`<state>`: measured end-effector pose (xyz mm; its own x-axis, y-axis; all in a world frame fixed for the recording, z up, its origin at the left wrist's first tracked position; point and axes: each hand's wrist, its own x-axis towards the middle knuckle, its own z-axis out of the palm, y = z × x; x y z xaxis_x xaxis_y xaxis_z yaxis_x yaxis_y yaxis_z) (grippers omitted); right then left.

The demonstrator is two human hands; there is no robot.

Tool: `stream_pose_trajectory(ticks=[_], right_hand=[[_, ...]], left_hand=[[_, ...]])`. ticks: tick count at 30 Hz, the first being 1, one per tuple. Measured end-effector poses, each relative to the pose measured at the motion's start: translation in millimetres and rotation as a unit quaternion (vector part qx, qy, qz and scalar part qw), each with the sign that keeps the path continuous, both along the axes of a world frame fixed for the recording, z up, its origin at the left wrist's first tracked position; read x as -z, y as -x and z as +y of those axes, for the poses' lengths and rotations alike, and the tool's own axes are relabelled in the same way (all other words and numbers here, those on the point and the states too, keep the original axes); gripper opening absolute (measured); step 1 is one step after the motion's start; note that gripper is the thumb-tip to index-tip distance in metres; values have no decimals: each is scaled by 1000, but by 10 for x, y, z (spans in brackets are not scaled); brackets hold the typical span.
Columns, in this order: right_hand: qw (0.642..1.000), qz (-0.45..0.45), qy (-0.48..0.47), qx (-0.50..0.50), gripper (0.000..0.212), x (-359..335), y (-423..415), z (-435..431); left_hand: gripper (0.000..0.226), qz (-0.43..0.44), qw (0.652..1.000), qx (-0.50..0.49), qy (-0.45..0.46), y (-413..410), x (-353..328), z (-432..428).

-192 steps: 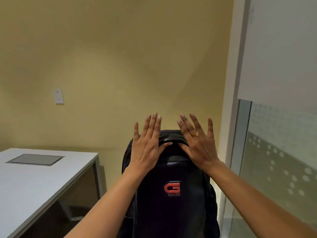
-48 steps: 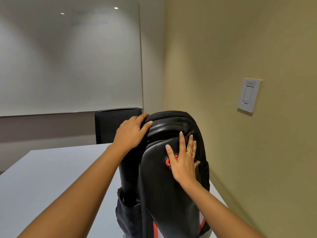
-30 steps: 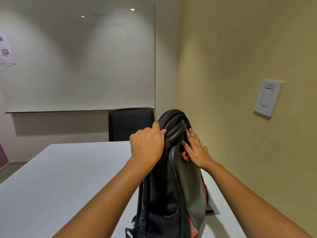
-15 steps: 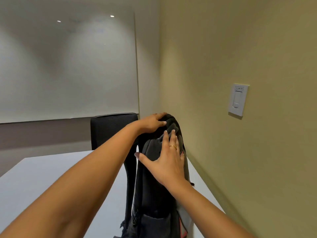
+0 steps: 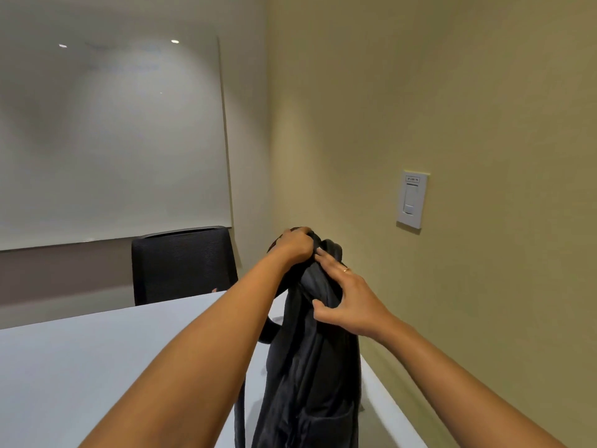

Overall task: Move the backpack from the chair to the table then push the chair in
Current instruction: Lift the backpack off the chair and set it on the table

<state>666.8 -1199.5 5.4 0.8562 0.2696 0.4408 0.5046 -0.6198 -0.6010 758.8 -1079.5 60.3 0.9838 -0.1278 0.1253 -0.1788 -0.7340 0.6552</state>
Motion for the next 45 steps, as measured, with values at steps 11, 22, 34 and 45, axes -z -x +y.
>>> stream_pose_trajectory(ticks=[11,22,34,45], right_hand=[[994,10,87,69,72,-157,-100,-1012],[963,-101,27,250,58,206,-40,-765],[901,-168,96,388,51,148,143,-1445],[887,-231,208,340,38,432,54,-1087]], left_hand=[[47,-55,998,24,3,115,280,-698],[58,-132,976,120,122,133,683,-680],[66,-170,970,161,-61,331,1050,-1203],[62,-239,968,54,-49,109,978,-1027]])
